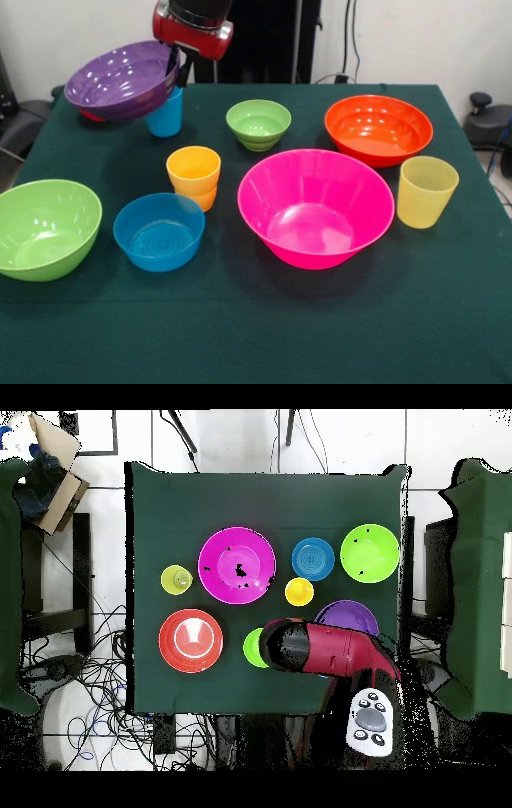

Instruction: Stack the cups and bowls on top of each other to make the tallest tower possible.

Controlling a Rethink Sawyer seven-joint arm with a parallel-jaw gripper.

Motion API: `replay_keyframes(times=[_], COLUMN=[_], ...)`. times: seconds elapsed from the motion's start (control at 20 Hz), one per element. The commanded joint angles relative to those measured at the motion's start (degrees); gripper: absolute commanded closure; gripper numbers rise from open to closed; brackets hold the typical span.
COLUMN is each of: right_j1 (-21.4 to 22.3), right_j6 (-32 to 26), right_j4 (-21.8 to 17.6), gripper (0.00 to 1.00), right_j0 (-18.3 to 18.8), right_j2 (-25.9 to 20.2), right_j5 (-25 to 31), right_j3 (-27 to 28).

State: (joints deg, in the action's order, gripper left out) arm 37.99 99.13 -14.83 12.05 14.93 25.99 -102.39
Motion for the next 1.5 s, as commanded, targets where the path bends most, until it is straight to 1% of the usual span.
replay_keyframes(times=[0.05, 0.15, 0.25, 0.35, 0.6, 0.7, 0.9, 1.05, 1.25, 1.35, 1.5], right_j1=[2.11, 0.85, -1.36, -3.41, -7.55, -8.77, -10.15, -10.74, -11.97, -12.56, -13.27], right_j6=[7.03, 7.08, 7.28, 7.91, 10.2, 11.39, 13.11, 12.5, 10.78, 10.77, 11.39], right_j4=[0.86, 1.02, 1.84, 2.86, 5.06, 5.94, 8.24, 9.59, 10.93, 11.82, 12.8], gripper=[1.0, 1.0, 1.0, 1.0, 1.0, 1.0, 1.0, 1.0, 1.0, 1.0, 1.0], right_j0=[4.54, 5.54, 5.6, 4.62, 0.6, -0.87, -2.84, -3.39, -3.58, -3.88, -4.28], right_j2=[-3.98, -5.47, -7.26, -7.92, -5.71, -4.61, -3.24, -2.89, -2.84, -2.49, -2.0], right_j5=[-5.43, -7.07, -7.35, -6.21, -1.64, -1.24, -1.18, -0.31, 3.64, 4.73, 4.31], right_j3=[-5.46, -5.7, -3.73, -0.67, 7.75, 9.98, 12.46, 14.2, 18.28, 19.86, 20.75])
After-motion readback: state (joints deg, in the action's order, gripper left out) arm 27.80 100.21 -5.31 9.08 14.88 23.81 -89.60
